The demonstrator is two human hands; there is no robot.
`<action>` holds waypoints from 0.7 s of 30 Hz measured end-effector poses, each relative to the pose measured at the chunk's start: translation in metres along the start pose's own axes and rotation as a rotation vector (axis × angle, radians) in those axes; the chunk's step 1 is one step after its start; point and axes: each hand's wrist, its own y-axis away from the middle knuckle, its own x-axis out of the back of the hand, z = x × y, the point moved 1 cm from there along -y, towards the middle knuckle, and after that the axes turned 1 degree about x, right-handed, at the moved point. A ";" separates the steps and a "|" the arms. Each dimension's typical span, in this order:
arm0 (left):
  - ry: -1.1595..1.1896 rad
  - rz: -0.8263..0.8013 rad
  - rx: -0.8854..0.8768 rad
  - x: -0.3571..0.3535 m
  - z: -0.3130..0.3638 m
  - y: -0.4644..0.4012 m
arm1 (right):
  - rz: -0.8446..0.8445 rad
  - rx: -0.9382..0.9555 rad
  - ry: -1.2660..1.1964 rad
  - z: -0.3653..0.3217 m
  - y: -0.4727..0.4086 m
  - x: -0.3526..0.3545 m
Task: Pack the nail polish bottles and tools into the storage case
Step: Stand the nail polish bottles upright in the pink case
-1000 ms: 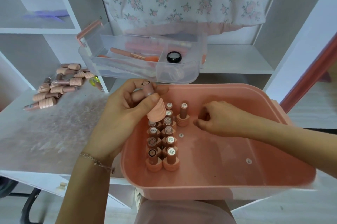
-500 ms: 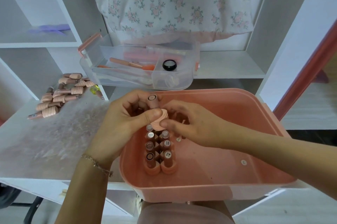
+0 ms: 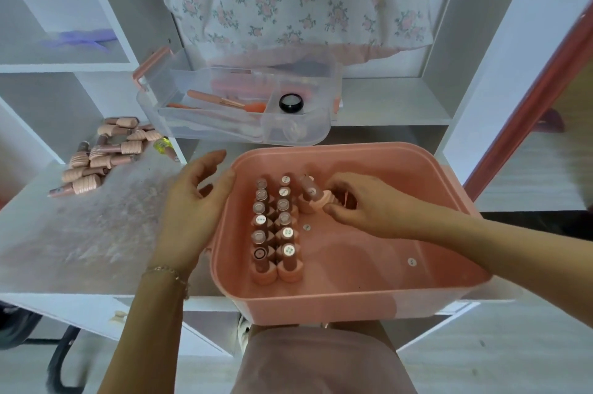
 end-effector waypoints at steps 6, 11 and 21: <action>0.066 -0.140 0.094 -0.001 -0.010 0.005 | -0.176 -0.184 0.043 0.005 -0.007 -0.019; 0.143 -0.160 0.076 0.001 -0.012 0.003 | -0.179 -0.248 0.091 0.015 -0.012 -0.030; 0.200 -0.142 0.065 0.001 -0.017 0.004 | -0.115 -0.315 -0.100 0.020 -0.016 -0.043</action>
